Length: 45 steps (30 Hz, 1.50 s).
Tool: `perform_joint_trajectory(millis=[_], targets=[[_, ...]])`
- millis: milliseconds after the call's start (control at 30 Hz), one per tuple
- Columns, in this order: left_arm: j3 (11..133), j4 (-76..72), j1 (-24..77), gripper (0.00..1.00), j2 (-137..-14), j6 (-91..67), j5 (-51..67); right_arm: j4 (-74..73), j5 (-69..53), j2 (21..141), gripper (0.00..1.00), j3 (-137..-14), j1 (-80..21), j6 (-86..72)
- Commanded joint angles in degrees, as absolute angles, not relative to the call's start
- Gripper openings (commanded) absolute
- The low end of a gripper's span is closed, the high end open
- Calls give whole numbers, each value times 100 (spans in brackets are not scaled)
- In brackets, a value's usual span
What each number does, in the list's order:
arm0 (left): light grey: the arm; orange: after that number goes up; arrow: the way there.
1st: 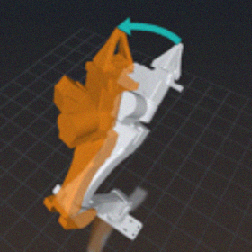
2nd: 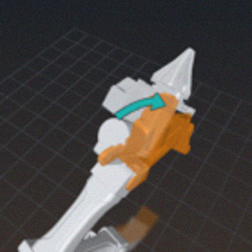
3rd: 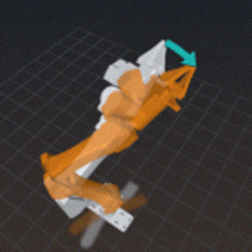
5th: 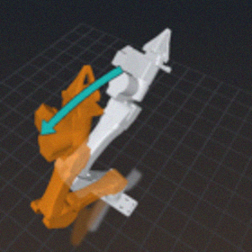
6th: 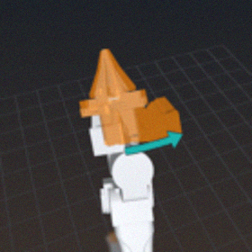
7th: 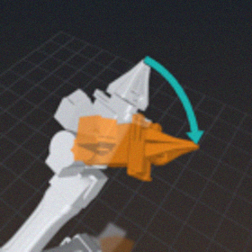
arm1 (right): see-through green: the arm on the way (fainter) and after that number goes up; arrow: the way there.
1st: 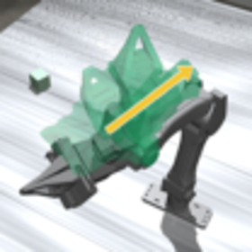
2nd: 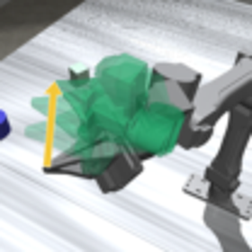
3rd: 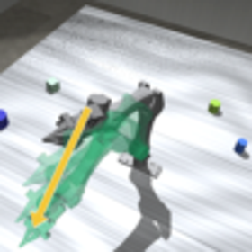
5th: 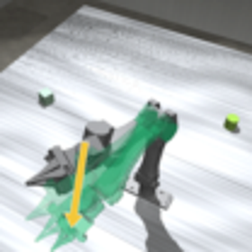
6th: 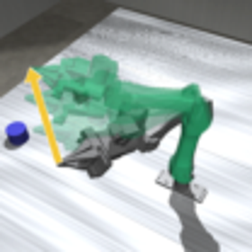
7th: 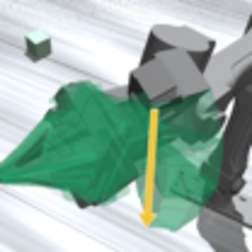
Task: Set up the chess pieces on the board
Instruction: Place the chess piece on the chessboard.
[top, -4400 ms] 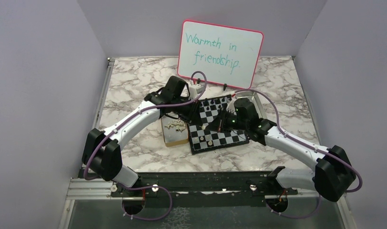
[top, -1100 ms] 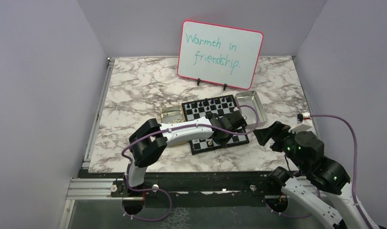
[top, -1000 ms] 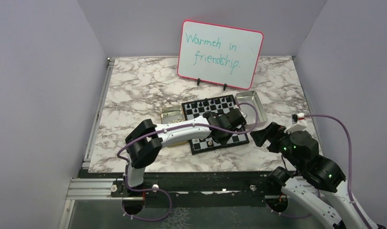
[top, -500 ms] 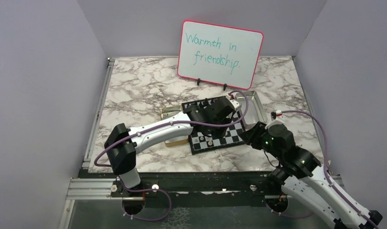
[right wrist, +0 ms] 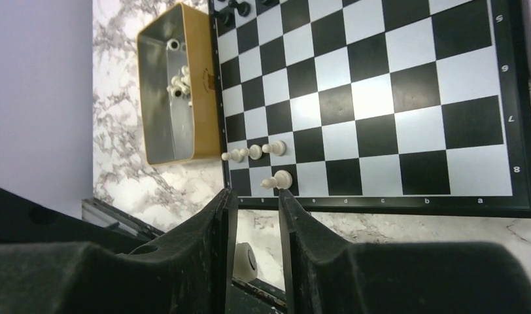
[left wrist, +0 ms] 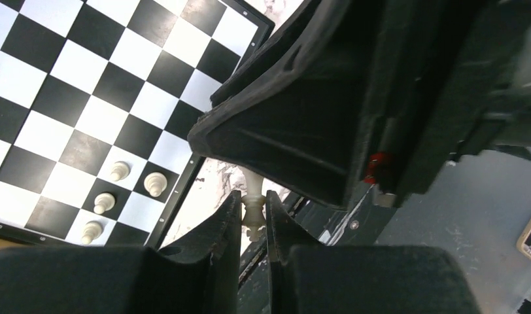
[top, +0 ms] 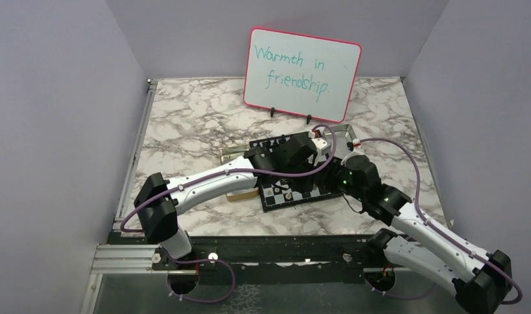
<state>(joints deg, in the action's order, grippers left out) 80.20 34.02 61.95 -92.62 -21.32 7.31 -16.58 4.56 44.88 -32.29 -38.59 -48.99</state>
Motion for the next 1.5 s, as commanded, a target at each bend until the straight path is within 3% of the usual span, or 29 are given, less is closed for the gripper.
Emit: perform_joint_trajectory(millis=[0,267,600,767,1133,1467], targets=[[7784,2798,6172,15,-8978,-2432,889,-1264,-136,4605,34,-2997,-3891,-4686],[7927,2734,6166,15,-9200,-2375,683,-1178,-72,4263,34,-2470,-3885,-4923],[8083,2740,6179,13,-9402,-2373,684,-1807,404,4263,37,-2740,-3885,-4990],[7936,2739,6178,13,-9381,-2269,285,-3055,1360,3743,53,-3276,-3885,-4856],[7767,2525,6187,12,-9714,-1937,-401,-4588,2035,2605,100,-3997,-3885,-4756],[7519,1905,6249,12,-10179,-1807,-826,-4917,2058,2223,100,-4709,-3885,-4776]])
